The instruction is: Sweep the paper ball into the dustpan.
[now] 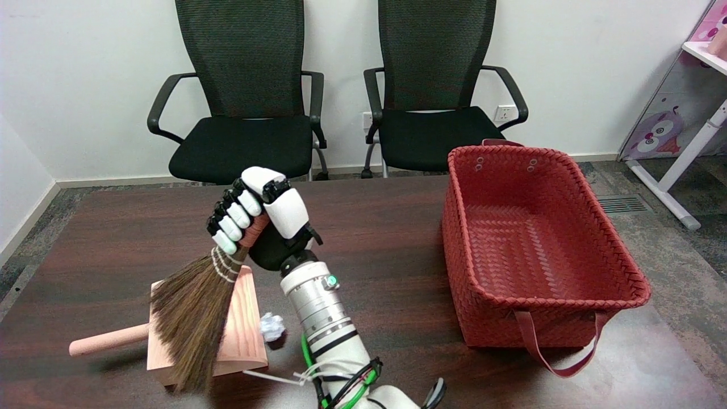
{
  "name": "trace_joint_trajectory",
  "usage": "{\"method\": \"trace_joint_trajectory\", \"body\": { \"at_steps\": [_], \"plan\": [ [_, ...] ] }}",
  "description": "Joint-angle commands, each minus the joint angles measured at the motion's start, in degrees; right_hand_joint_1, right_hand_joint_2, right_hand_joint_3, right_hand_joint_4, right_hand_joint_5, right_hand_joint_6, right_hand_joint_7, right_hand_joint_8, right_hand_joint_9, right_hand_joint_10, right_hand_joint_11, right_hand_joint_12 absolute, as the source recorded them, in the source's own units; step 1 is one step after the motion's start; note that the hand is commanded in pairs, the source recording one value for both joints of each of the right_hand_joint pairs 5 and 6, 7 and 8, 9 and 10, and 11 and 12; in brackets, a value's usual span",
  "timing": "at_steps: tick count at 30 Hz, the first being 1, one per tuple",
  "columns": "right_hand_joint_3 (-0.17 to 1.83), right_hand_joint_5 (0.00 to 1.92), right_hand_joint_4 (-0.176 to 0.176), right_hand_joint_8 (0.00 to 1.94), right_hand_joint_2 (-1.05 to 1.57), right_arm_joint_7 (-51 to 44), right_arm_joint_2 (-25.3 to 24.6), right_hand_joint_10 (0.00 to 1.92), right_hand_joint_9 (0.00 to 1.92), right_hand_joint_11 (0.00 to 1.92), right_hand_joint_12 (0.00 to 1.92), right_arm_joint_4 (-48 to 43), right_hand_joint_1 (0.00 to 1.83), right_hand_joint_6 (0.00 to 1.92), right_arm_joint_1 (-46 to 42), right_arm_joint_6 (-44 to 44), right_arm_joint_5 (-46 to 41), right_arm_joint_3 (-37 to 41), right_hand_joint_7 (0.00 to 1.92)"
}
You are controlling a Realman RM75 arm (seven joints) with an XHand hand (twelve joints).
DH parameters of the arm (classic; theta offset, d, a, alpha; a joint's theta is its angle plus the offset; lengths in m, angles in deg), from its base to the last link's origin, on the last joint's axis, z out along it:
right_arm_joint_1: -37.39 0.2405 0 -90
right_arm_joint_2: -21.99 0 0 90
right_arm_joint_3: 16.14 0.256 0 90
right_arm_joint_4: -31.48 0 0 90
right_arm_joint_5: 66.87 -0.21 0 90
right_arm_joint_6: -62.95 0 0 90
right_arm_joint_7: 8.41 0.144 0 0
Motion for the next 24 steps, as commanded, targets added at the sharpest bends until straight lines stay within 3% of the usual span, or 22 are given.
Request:
{"method": "trace_joint_trajectory", "body": {
  "at_steps": [1,11,24],
  "plan": [
    [1.32,1.92,0.006,1.92,1.36,-14.96,9.51,1.92,1.92,1.92,1.92,10.44,0.53,1.92,0.07,-0.37,-1.81,-0.6,1.92],
    [1.38,1.92,0.035,1.92,1.57,-32.87,19.8,1.92,1.92,1.92,1.92,21.99,0.55,1.92,-0.42,0.06,-12.89,-2.2,1.92],
    [1.41,1.92,0.049,1.92,1.57,-55.7,33.81,1.92,1.92,1.92,1.92,33.63,0.64,1.92,-2.23,-0.37,-25.15,-2.0,1.92]
  ]
}}
